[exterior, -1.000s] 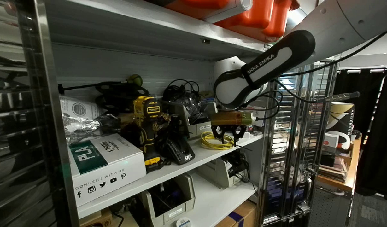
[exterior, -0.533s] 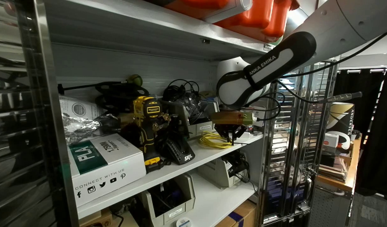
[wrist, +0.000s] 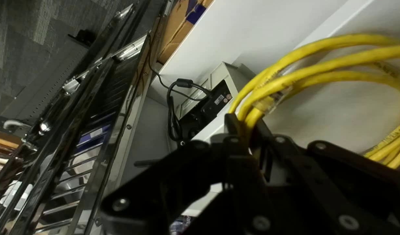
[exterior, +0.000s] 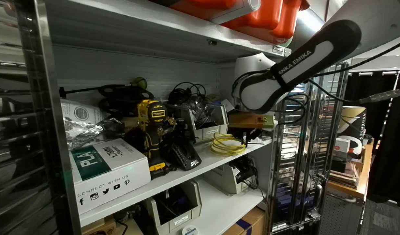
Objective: Pick up the yellow cable and put it in the container.
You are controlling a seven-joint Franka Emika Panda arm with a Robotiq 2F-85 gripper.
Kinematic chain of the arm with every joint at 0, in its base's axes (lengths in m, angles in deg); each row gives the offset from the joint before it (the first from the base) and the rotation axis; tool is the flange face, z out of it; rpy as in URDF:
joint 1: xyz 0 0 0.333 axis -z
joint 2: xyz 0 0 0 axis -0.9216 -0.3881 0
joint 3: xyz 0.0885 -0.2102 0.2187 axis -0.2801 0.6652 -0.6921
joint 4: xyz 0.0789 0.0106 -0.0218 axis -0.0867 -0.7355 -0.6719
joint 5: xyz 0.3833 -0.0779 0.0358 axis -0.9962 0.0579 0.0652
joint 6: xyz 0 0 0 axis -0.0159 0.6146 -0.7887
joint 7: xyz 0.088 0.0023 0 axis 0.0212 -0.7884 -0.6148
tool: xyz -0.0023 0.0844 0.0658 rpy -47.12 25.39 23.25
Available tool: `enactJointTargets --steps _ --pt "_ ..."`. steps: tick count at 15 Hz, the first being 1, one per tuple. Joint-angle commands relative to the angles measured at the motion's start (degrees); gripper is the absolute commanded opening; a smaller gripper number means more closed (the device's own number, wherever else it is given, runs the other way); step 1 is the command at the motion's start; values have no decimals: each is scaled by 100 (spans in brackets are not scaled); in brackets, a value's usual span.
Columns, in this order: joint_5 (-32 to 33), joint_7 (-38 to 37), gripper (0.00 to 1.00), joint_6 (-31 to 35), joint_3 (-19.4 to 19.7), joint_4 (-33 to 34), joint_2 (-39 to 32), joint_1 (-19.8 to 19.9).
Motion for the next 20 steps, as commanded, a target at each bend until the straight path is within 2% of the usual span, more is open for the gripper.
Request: enactJointTargets --steps 1,5,8,9,14,17,20 --pt "599 -204 12 620 -58 -1067 994 -24" --pt "1558 -774 12 1386 -254 -1673 1602 152" --pt "2356 -1520 11 1863 -414 -1703 1728 369" --pt "2745 -1902 11 2003 -279 -1645 1722 268" --pt "4306 -3688 11 2535 -329 -1117 1402 421" --pt "5168 -4796 11 2516 -351 -672 1092 375" --pt "5623 -5748 11 2375 -388 -76 665 291"
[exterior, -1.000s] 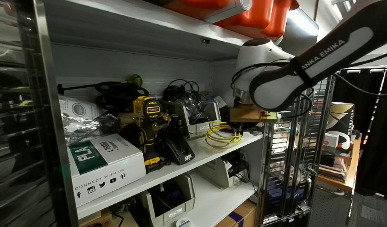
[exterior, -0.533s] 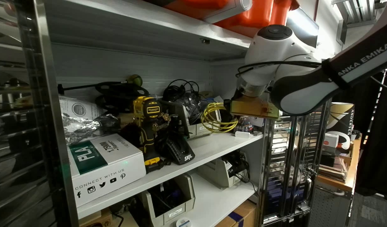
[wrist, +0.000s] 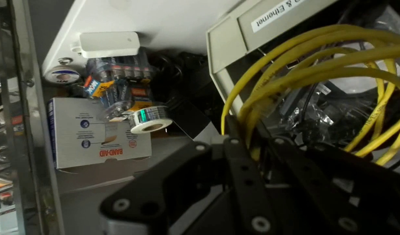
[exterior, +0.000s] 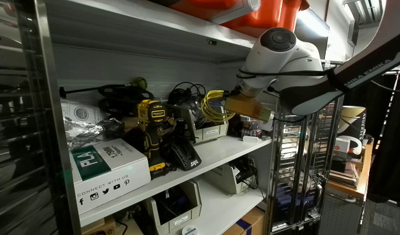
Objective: Pick up the yellow cable and put it in the container.
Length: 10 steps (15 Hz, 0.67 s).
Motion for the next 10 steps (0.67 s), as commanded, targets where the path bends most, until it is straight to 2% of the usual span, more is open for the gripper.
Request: enactJointTargets --steps 1,4,10 --pt "548 -1056 11 -24 -76 920 -647 -62" --pt "1021 -1632 11 -252 -107 1587 -1199 -175" --pt "1568 -2272 11 -749 -64 2464 -2015 -372"
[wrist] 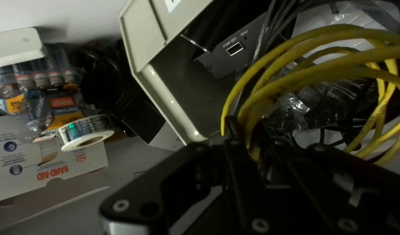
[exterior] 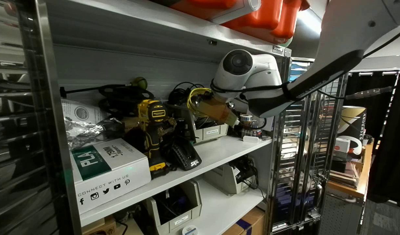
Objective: Pick up the yellow cable and put it in the container.
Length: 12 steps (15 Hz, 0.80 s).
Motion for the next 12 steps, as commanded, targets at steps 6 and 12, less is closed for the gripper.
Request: enactJointTargets --steps 6,12 --pt "507 -354 48 -272 17 737 -508 -148" --pt "322 -126 95 -296 11 437 -161 -107"
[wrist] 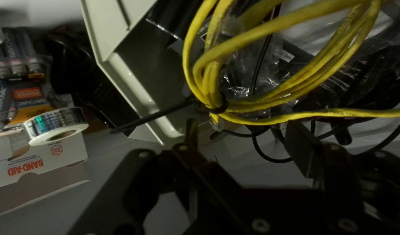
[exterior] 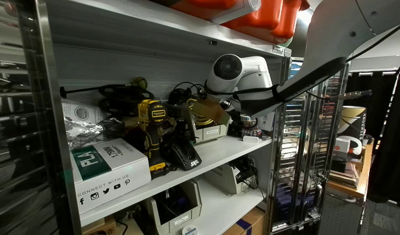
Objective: Pick up the yellow cable and put it in the container.
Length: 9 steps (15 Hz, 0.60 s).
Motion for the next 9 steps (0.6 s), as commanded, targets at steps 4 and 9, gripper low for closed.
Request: enactJointTargets --steps 4,9 --pt "-679 691 100 159 -70 -691 617 120" --pt "-2405 2246 100 598 -192 -1627 1143 363"
